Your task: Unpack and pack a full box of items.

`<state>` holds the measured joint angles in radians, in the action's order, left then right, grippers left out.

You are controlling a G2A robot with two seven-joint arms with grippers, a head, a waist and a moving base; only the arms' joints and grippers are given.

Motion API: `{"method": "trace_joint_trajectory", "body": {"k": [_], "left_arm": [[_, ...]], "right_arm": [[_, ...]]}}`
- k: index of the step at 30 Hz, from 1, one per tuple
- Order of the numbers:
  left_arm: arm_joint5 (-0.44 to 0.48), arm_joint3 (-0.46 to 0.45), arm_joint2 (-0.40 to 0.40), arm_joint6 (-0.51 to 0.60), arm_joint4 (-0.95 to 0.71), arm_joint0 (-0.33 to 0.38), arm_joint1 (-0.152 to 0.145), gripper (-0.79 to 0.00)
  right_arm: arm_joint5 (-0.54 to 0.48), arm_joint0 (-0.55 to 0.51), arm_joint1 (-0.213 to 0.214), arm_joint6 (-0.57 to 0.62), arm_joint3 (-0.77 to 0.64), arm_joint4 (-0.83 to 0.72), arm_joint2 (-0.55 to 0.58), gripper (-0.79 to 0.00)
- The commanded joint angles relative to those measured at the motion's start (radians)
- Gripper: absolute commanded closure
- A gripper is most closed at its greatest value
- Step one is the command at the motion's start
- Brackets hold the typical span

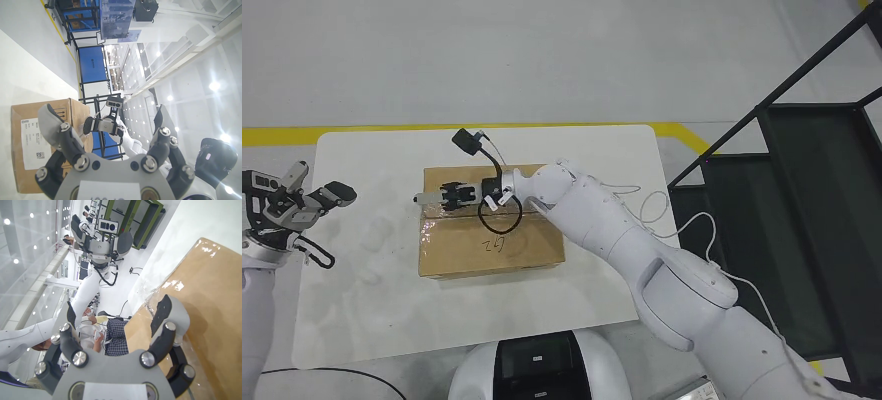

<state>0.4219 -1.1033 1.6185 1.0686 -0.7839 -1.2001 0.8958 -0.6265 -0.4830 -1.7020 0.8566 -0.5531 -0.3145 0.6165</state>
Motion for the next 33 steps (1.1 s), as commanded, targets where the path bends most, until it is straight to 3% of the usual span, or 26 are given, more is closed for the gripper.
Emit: {"method": "trace_joint_trajectory", "body": {"k": [1,7,13,16,20,23,26,33], "left_arm": [[-0.001,0.002,-0.002,0.002,0.003,0.003,0.001,-0.785],[-0.011,0.004,-0.022,0.006,0.025,0.023,0.007,-0.785],[-0.002,-0.004,-0.063,-0.034,0.080,0.057,0.016,-0.785],[-0.001,-0.001,-0.078,-0.060,0.082,0.067,0.022,-0.785],[-0.011,0.008,-0.114,-0.088,0.099,0.084,0.032,-0.785],[-0.014,0.019,-0.138,-0.093,0.092,0.099,0.040,-0.785],[-0.012,0.027,-0.155,-0.096,0.090,0.113,0.047,-0.785],[-0.012,0.033,-0.185,-0.109,0.106,0.143,0.058,-0.785]], "right_arm": [[-0.008,-0.007,0.014,0.037,-0.011,-0.015,0.024,-0.785],[-0.040,-0.051,0.083,0.097,-0.085,-0.006,0.121,-0.785],[-0.082,-0.166,0.203,0.097,-0.233,0.019,0.338,-0.785],[-0.087,-0.281,0.271,0.066,-0.391,0.055,0.495,-0.785],[-0.082,-0.519,0.344,-0.024,-0.703,0.150,0.733,-0.785],[-0.029,-0.675,0.372,-0.049,-0.897,0.169,0.854,-0.785],[0.006,-0.769,0.388,-0.054,-0.994,0.149,0.931,-0.785],[0.021,-0.827,0.401,-0.057,-1.032,0.124,0.976,-0.785]]}}
